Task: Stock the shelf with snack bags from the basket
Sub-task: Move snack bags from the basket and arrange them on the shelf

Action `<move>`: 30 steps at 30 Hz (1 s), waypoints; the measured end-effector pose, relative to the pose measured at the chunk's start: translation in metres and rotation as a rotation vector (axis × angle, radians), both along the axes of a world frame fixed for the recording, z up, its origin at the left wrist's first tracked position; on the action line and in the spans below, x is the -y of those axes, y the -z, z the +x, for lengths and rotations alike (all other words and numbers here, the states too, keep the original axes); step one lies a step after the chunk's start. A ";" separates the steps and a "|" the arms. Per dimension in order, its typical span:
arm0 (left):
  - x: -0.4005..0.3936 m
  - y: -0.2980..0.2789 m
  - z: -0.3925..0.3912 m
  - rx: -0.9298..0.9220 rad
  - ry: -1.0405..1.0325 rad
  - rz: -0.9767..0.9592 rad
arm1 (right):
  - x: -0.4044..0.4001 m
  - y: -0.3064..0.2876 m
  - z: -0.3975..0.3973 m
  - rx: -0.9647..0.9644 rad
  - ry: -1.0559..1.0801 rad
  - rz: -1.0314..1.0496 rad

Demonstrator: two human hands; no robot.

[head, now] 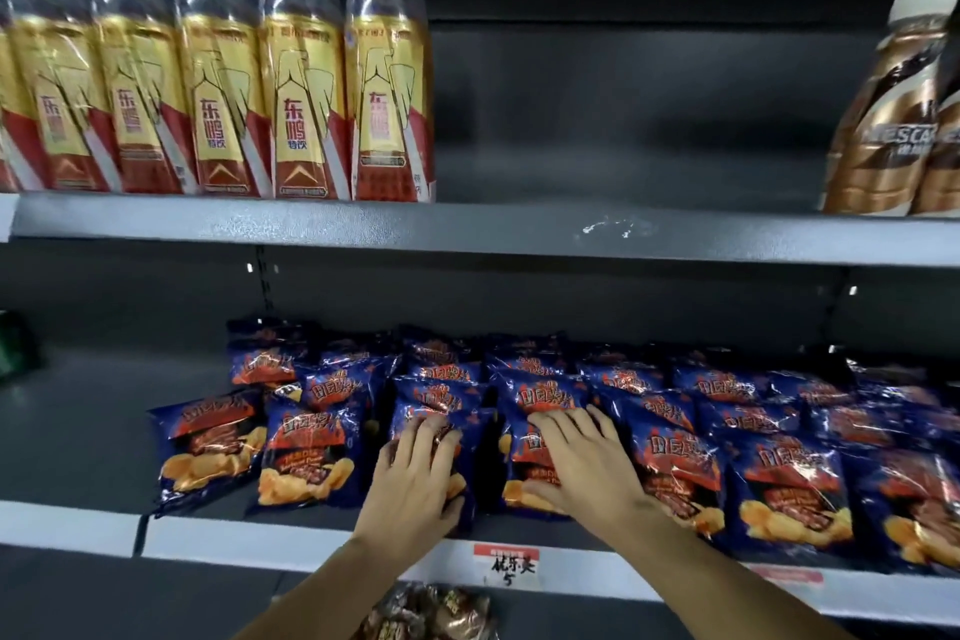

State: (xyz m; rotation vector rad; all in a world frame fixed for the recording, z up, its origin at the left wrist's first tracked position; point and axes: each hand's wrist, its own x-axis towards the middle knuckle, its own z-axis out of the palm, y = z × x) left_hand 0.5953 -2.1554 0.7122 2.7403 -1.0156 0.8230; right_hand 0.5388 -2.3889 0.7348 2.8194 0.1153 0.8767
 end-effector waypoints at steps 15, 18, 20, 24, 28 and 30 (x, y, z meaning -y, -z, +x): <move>0.000 -0.011 0.003 0.139 -0.069 -0.120 | 0.000 -0.003 0.003 -0.116 -0.057 0.069; 0.004 -0.030 0.017 0.162 -0.092 -0.155 | 0.002 -0.013 0.003 -0.140 -0.075 0.106; 0.010 -0.040 0.028 0.141 -0.092 -0.131 | 0.004 -0.022 0.005 -0.147 -0.052 0.154; 0.020 -0.039 0.040 0.019 -0.143 -0.067 | 0.005 -0.033 0.014 -0.237 0.088 0.305; 0.019 -0.024 0.046 -0.059 -0.172 -0.027 | -0.001 -0.030 0.021 -0.310 0.135 0.329; 0.018 -0.022 0.046 -0.051 -0.161 -0.025 | -0.005 -0.027 0.020 -0.311 0.116 0.314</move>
